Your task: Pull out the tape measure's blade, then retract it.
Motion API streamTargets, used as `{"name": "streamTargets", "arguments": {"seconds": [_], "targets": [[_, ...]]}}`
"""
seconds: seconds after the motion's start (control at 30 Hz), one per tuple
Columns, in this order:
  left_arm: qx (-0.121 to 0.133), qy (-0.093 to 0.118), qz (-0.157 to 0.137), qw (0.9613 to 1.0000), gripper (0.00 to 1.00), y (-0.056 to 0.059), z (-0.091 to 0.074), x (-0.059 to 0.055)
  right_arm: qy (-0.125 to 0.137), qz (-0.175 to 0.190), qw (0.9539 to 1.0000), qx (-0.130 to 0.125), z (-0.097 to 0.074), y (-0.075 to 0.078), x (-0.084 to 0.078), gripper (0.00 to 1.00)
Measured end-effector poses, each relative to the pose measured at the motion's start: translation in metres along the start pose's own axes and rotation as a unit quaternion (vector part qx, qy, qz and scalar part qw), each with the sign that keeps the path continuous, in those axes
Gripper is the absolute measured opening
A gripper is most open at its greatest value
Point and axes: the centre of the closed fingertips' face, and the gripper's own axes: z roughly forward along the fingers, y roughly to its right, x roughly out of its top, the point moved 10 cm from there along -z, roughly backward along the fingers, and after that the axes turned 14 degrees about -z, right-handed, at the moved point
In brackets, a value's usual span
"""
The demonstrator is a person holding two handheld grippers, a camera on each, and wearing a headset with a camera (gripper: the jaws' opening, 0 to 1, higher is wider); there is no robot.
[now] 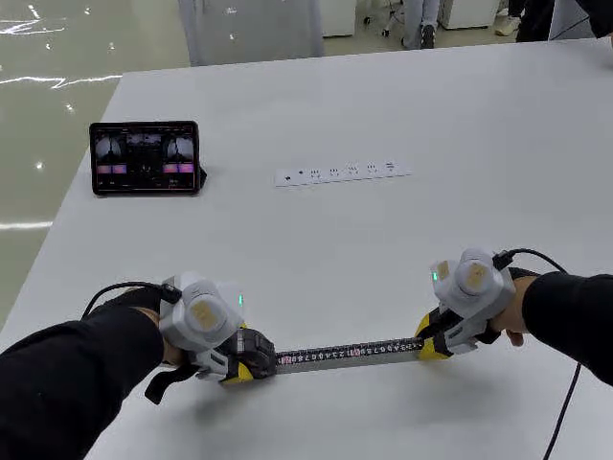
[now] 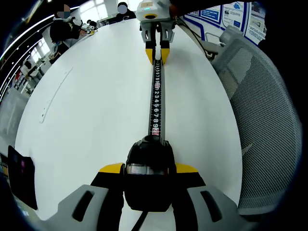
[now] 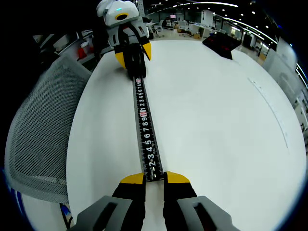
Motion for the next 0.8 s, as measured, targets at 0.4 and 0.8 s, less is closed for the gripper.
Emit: {"name": "streamTargets", "arguments": {"seconds": [0.4, 0.8], "targets": [[0.0, -0.002, 0.002, 1.0, 0.34, 0.0, 0.0, 0.001, 0.0, 0.008, 1.0, 0.0, -0.006, 0.0, -0.007, 0.1], [0.001, -0.003, 0.003, 1.0, 0.34, 0.001, 0.0, 0.001, 0.002, 0.015, 0.9999, 0.0, -0.008, 0.0, -0.014, 0.09]]}}
